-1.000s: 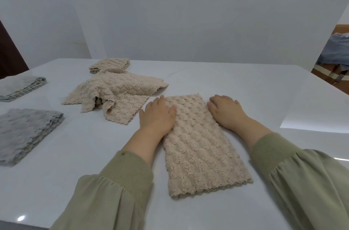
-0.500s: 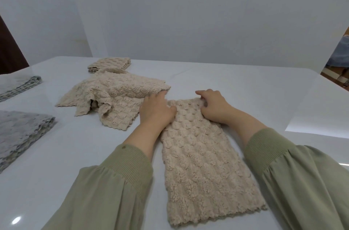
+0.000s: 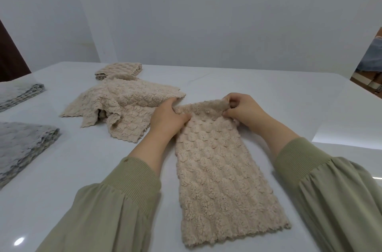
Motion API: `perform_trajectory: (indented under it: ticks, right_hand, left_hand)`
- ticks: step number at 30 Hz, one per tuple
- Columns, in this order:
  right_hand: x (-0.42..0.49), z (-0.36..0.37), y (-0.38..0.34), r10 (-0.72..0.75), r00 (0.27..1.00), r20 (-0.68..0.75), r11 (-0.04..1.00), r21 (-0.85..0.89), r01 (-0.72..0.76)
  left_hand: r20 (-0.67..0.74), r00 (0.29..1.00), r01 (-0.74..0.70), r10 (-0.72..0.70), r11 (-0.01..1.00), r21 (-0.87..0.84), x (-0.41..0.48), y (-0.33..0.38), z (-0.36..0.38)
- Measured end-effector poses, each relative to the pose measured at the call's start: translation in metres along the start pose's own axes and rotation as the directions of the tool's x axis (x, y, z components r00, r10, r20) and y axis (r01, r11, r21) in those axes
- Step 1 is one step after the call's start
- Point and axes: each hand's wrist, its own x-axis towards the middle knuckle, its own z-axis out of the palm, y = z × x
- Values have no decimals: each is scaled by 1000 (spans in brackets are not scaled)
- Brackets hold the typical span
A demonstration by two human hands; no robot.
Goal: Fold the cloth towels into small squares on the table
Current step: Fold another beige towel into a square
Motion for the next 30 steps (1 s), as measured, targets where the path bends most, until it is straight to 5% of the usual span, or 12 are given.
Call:
perform_trajectory:
  ticks: [3,7,11,13,17,20,23,30]
  right_hand:
    - [1,-9,0,85,995,49,983,160,-92]
    - [2,-15,-6,151,984,98,979,124,-162]
    - [-2,-22,-16,166,985,56,984,-76,-162]
    - [-3,-22,-19,157,987,29,987,-28,-156]
    - [-5,-7,-33,-48,965,-259,968,227,109]
    - [-12,7,-36,-142,880,-454,950,187,250]
    - [-24,17,-26,-102,887,-450,976,125,176]
    - [-66,19,-23,99,964,-246,869,494,37]
  left_hand:
    - [39,998,55,-51,989,-134,3,-1,-3]
    - [70,987,161,-146,914,-373,3,-6,-6]
    - [-40,992,107,-119,966,-237,3,1,-12]
    - [-82,994,50,-73,966,-255,1,8,-15]
    - [-192,981,-109,14,862,-494,-7,25,-21]
    - [-237,970,-175,62,853,-491,-9,28,-21]
    - [-132,991,-43,-34,840,-540,-19,20,-14]
    - [99,990,141,-102,623,-770,-54,19,-28]
